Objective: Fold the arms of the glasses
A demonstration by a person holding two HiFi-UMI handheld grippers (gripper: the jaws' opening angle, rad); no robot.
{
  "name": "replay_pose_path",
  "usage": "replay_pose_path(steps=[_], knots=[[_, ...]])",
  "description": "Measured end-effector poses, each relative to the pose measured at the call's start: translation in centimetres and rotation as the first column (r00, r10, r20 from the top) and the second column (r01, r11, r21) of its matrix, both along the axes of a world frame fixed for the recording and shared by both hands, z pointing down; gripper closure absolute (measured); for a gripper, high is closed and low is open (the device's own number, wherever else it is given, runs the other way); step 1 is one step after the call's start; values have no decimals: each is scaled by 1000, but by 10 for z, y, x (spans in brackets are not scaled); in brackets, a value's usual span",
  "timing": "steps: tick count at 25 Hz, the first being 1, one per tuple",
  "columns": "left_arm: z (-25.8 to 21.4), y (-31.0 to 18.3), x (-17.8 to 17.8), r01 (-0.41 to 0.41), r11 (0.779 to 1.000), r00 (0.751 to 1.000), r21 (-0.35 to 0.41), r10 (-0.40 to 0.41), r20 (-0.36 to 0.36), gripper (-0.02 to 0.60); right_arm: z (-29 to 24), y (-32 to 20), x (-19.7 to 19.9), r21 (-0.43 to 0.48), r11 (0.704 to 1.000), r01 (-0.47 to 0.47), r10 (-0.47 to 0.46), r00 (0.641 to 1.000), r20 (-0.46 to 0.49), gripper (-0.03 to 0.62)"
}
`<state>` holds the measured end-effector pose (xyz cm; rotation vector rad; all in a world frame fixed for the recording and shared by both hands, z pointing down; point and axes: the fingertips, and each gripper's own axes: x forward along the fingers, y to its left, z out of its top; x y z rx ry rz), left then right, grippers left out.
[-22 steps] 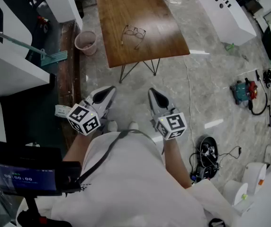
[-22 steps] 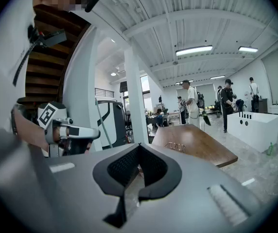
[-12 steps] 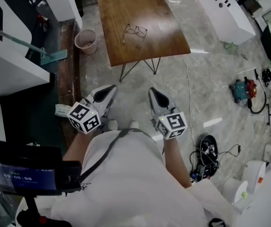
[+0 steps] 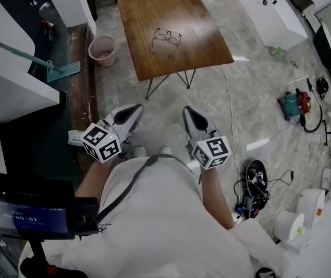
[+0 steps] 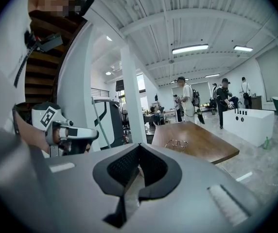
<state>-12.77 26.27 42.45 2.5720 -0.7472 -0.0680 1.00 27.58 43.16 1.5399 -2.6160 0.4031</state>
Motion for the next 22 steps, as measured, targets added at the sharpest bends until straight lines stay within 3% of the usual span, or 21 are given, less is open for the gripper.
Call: replay_pose_path(steps=[11, 22], knots=[[18, -7, -23, -28, 999, 1000, -32, 28, 0, 577, 8, -4, -15, -19, 998, -53, 54, 998, 38, 585], [26, -58, -23, 12, 999, 1000, -43, -11, 23, 577, 11, -61, -18, -3, 1000, 7, -7, 999, 39, 585]])
